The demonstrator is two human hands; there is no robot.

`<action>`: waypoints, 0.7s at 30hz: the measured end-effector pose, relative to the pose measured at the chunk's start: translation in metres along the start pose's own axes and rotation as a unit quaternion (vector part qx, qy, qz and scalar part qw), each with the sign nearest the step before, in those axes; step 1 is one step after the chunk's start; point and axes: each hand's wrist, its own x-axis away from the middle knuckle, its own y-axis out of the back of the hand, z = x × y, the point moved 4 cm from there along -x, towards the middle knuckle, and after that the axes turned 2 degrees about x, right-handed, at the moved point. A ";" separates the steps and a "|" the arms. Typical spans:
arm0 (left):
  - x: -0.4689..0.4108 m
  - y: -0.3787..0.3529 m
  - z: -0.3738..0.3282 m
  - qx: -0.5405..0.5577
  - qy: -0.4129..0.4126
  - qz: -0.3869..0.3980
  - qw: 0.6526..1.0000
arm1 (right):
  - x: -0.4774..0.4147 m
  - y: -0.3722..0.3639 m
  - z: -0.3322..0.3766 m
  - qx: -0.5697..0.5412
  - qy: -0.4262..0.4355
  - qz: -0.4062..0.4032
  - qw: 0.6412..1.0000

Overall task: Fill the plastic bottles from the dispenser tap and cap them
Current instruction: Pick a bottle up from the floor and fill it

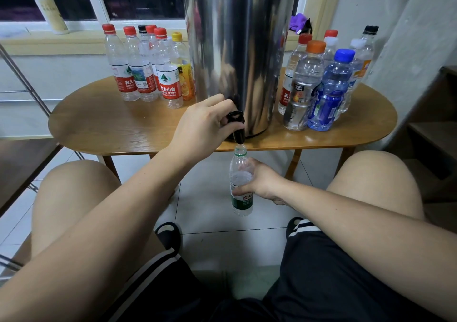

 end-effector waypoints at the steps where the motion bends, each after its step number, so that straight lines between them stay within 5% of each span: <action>1: 0.000 0.000 0.000 -0.001 0.000 0.000 1.000 | -0.001 0.000 0.000 0.001 -0.001 0.000 1.000; 21: 0.001 0.000 0.001 0.010 -0.001 -0.002 1.000 | 0.004 0.001 0.004 0.008 -0.001 0.003 1.000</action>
